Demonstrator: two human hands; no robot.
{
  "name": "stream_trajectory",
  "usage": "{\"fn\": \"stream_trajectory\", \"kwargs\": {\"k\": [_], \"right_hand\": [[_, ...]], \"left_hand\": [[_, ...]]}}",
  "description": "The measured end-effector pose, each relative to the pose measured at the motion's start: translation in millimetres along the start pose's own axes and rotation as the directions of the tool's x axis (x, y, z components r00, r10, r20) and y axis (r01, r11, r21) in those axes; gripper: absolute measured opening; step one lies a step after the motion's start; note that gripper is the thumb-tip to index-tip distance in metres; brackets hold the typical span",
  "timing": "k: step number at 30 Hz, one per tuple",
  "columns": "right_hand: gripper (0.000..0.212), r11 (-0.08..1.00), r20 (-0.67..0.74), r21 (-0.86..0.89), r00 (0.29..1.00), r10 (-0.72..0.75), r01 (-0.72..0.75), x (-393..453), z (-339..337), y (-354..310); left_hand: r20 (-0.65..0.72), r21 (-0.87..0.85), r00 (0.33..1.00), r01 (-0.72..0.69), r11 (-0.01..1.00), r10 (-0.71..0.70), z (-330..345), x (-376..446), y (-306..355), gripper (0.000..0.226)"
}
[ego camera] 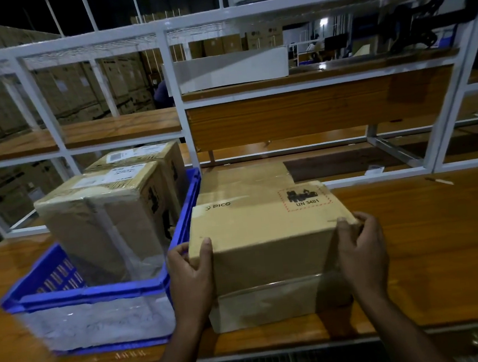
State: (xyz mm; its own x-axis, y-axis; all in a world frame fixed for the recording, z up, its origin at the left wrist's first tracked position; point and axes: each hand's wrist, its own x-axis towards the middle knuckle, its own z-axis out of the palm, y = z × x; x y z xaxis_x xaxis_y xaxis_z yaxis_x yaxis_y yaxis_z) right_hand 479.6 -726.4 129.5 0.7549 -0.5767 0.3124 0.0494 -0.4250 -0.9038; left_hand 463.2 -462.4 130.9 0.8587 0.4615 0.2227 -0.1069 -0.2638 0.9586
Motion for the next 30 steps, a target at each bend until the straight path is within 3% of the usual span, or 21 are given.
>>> {"fn": "stream_trajectory", "kwargs": {"k": [4, 6, 8, 11, 14, 19, 24, 30], "right_hand": [[0.049, 0.990, 0.006, -0.118, 0.997, -0.079, 0.079, 3, 0, -16], [0.050, 0.932, 0.028, -0.274, 0.970, -0.240, 0.239, 5, 3, -29], [0.044, 0.836, 0.145, -0.376, 0.917, -0.372, 0.399, 6, 11, -44], [0.032, 0.738, 0.355, -0.429, 0.848, -0.392, 0.521, 0, 28, -61], [0.035, 0.675, 0.443, -0.486, 0.822, -0.357, 0.555, -3, 38, -63], [0.022, 0.692, 0.443, -0.492, 0.836, -0.323, 0.528, 1, 42, -74], [0.036, 0.660, 0.645, -0.325, 0.669, -0.370, 0.678, -2, 60, -88], [0.030, 0.653, 0.628, -0.367, 0.694, -0.352, 0.663, 5, 62, -94]], "left_hand": [[0.016, 0.188, 0.995, -0.104, 0.977, 0.103, -2, 4, 13, 0.055], [0.062, 0.354, 0.951, -0.305, 0.884, 0.303, 2, 7, 29, 0.059], [0.208, 0.448, 0.870, -0.491, 0.747, 0.447, 13, 10, 45, 0.057], [0.457, 0.532, 0.816, -0.570, 0.626, 0.354, 31, 11, 58, 0.061], [0.550, 0.635, 0.787, -0.612, 0.472, 0.280, 40, 10, 54, 0.063], [0.580, 0.641, 0.774, -0.626, 0.445, 0.253, 38, 16, 58, 0.062], [0.649, 0.564, 0.717, -0.678, 0.472, 0.255, 40, 44, 69, 0.051], [0.708, 0.546, 0.673, -0.713, 0.440, 0.213, 41, 50, 59, 0.053]]}}
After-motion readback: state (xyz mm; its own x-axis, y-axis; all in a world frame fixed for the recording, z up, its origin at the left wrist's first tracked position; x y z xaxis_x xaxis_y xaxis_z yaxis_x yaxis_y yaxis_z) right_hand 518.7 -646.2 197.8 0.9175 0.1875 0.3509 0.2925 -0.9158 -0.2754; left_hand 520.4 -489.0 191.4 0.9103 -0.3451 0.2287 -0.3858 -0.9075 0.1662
